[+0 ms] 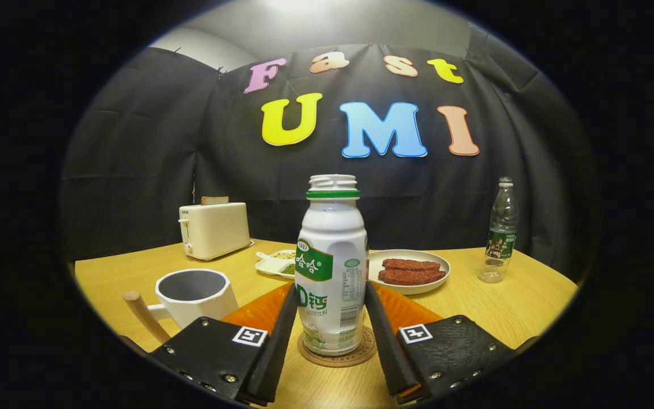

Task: Take the bottle from table, then pour the juice into the cup, finally place the bottle on the coaster

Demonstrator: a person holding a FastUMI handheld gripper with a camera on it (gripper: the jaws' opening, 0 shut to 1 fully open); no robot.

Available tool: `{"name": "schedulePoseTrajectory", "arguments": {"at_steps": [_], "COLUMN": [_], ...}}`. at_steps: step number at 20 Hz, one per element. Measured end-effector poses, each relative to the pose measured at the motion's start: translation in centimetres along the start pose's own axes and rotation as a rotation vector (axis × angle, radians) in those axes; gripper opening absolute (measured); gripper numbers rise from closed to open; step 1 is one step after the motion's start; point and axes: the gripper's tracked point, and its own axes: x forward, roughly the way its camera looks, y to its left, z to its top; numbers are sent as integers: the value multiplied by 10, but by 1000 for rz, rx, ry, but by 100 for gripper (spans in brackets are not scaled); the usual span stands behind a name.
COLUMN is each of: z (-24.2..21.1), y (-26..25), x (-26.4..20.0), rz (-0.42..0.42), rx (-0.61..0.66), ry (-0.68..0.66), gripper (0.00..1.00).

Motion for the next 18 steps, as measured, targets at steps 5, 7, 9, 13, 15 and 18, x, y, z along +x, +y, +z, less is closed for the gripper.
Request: {"name": "schedulePoseTrajectory", "arguments": {"at_steps": [5,7,9,13,15,18], "z": [0,-1,0,-1,-1,0], "y": [0,1,2,-5,-3,-4], "x": [0,0,0,0,0,1], "rz": [-2,1,13,-19,-23,-28], "rx": [-5,-10,-10,-8,-5,-7], "ry": [-2,-1,-3,1,3,6], "gripper": [70,70,70,70,70,70]}}
